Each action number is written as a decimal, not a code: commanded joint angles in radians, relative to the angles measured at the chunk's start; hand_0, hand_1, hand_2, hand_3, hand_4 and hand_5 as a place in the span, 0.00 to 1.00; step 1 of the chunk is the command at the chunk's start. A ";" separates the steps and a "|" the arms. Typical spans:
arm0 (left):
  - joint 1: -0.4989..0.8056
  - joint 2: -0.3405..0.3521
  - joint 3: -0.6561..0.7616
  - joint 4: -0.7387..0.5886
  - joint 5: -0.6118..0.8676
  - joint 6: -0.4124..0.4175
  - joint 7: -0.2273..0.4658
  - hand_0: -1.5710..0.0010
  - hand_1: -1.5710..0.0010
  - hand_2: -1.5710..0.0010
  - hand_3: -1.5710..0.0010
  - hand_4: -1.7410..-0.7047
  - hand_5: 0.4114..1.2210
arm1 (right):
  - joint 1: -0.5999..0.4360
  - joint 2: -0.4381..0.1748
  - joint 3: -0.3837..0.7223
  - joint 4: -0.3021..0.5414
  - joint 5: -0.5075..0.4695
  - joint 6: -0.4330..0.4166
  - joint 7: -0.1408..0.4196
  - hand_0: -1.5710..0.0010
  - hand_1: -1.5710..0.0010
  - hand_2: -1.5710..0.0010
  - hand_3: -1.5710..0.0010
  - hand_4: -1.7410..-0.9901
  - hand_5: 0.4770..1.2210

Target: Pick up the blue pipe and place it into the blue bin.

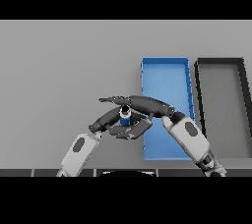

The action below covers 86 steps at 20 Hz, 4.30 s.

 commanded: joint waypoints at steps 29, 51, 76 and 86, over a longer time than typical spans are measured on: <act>0.008 -0.015 0.058 -0.018 -0.105 -0.095 0.075 0.84 0.85 0.86 0.89 0.66 0.62 | 0.058 0.175 -0.014 -0.011 0.028 -0.029 -0.023 0.00 0.00 0.00 0.00 0.32 0.99; 0.023 -0.027 0.063 0.005 -0.109 -0.062 0.169 1.00 1.00 1.00 1.00 0.76 0.07 | -0.401 0.124 -0.373 0.109 -0.338 -0.288 0.155 0.00 0.00 0.00 0.00 0.32 1.00; 0.033 0.016 0.085 -0.024 -0.131 -0.037 0.127 1.00 1.00 1.00 1.00 0.79 0.08 | -0.017 -0.168 -0.317 0.426 -0.061 -0.531 0.199 0.00 0.00 0.00 0.00 0.32 1.00; 0.016 -0.004 0.076 -0.006 -0.148 -0.022 0.139 1.00 1.00 1.00 1.00 0.79 0.10 | -0.105 -0.465 0.197 0.528 -0.587 -0.887 0.199 0.31 0.35 0.37 0.81 0.36 0.90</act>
